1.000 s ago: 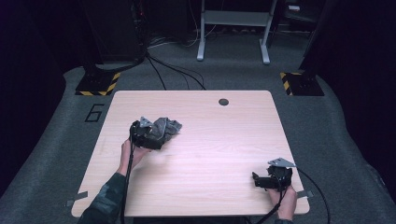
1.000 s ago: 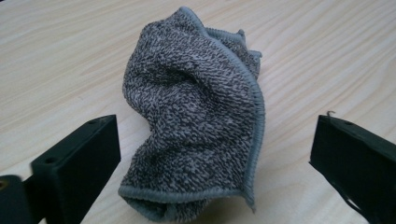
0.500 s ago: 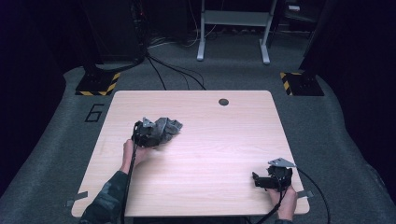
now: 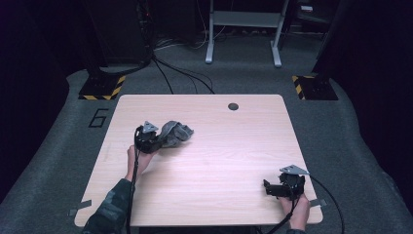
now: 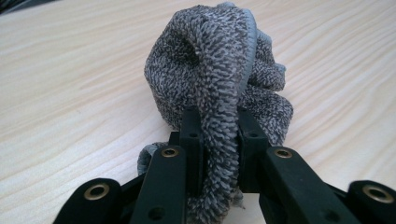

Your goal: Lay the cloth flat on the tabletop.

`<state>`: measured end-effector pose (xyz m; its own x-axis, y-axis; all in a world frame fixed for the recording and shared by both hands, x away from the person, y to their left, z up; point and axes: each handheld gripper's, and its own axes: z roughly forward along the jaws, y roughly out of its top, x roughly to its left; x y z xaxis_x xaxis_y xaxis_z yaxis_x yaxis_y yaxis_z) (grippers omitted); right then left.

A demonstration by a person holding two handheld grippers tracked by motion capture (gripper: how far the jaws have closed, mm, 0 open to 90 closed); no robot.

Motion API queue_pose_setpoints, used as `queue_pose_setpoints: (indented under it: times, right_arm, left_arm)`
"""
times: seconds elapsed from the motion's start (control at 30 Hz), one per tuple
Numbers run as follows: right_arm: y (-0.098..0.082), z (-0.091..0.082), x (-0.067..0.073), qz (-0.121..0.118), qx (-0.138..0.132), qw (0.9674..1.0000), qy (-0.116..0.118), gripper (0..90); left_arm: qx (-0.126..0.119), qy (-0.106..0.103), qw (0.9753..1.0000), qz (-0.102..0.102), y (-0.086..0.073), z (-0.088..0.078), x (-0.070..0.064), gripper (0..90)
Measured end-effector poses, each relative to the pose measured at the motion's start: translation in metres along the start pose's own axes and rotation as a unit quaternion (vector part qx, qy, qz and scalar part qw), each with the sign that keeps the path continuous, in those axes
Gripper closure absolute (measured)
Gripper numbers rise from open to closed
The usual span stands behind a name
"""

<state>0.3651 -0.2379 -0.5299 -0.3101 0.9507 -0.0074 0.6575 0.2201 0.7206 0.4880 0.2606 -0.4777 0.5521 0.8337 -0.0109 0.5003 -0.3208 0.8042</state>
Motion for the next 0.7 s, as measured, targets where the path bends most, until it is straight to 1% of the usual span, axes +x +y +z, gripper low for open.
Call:
queue_pose_setpoints:
  times: [0.07,0.1,0.13,0.17,0.2,0.23,0.27,0.3,0.37,0.43,0.47,0.5,0.53,0.57,0.6,0.63,0.67,0.7]
  right_arm:
    - [0.0,0.0,0.0,0.0,0.0,1.0,0.0,1.0]
    - [0.0,0.0,0.0,0.0,0.0,1.0,0.0,1.0]
    - [0.0,0.0,0.0,0.0,0.0,1.0,0.0,1.0]
    - [0.0,0.0,0.0,0.0,0.0,1.0,0.0,1.0]
    - [0.0,0.0,0.0,0.0,0.0,1.0,0.0,1.0]
    - [0.0,0.0,0.0,0.0,0.0,1.0,0.0,1.0]
    - [0.0,0.0,0.0,0.0,0.0,1.0,0.0,1.0]
    - [0.0,0.0,0.0,0.005,0.0,1.0,-0.001,1.4]
    - [0.0,0.0,0.0,0.005,-0.003,1.0,-0.001,1.9]
    - [0.0,0.0,0.0,0.005,-0.002,1.0,-0.001,1.9]
    - [0.0,0.0,0.0,0.005,-0.002,1.0,-0.001,1.9]
    - [0.0,0.0,0.0,0.005,-0.003,1.0,-0.001,1.9]
    - [0.0,0.0,0.0,0.005,-0.002,1.0,-0.001,1.9]
    - [0.0,0.0,0.0,0.005,-0.002,1.0,-0.001,1.9]
    - [0.0,0.0,0.0,0.005,-0.003,1.0,-0.001,1.9]
    - [0.0,0.0,0.0,0.005,-0.002,1.0,-0.003,1.9]
    - [0.0,0.0,0.0,0.005,-0.002,1.0,-0.003,1.9]
    - [0.0,0.0,0.0,0.006,-0.002,1.0,-0.003,1.9]
  left_arm:
    - [-0.008,-0.011,0.9999,0.002,0.003,-0.007,-0.004,76.6]
    - [-0.017,-0.019,0.9996,0.007,0.006,-0.012,-0.01,76.5]
    - [-0.017,-0.019,0.9996,0.007,0.006,-0.012,-0.01,76.5]
    - [-0.018,-0.024,0.9995,0.011,0.008,-0.015,-0.014,76.5]
    - [-0.022,-0.038,0.9989,0.018,0.01,-0.02,-0.022,76.3]
    - [-0.022,-0.038,0.9989,0.018,0.01,-0.02,-0.022,76.2]
    - [-0.028,-0.038,0.9986,0.023,0.012,-0.021,-0.027,76.2]
    - [-0.029,-0.048,0.9978,0.035,0.014,-0.025,-0.036,76.0]
    - [-0.035,-0.054,0.9968,0.047,0.015,-0.028,-0.045,75.8]
    - [-0.033,-0.067,0.9955,0.059,0.016,-0.031,-0.055,75.5]
    - [-0.035,-0.07,0.995,0.061,0.016,-0.032,-0.06,75.4]
    - [-0.035,-0.07,0.995,0.061,0.016,-0.032,-0.06,75.3]
    - [-0.036,-0.082,0.9936,0.068,0.014,-0.032,-0.068,75.2]
    - [-0.036,-0.082,0.9936,0.068,0.014,-0.032,-0.068,75.0]
    - [-0.034,-0.087,0.993,0.072,0.013,-0.033,-0.071,75.0]
    - [-0.03,-0.099,0.9913,0.081,0.009,-0.032,-0.08,75.0]
    - [-0.03,-0.099,0.9913,0.081,0.009,-0.032,-0.08,74.9]
    - [-0.028,-0.104,0.9905,0.086,0.006,-0.031,-0.085,74.9]
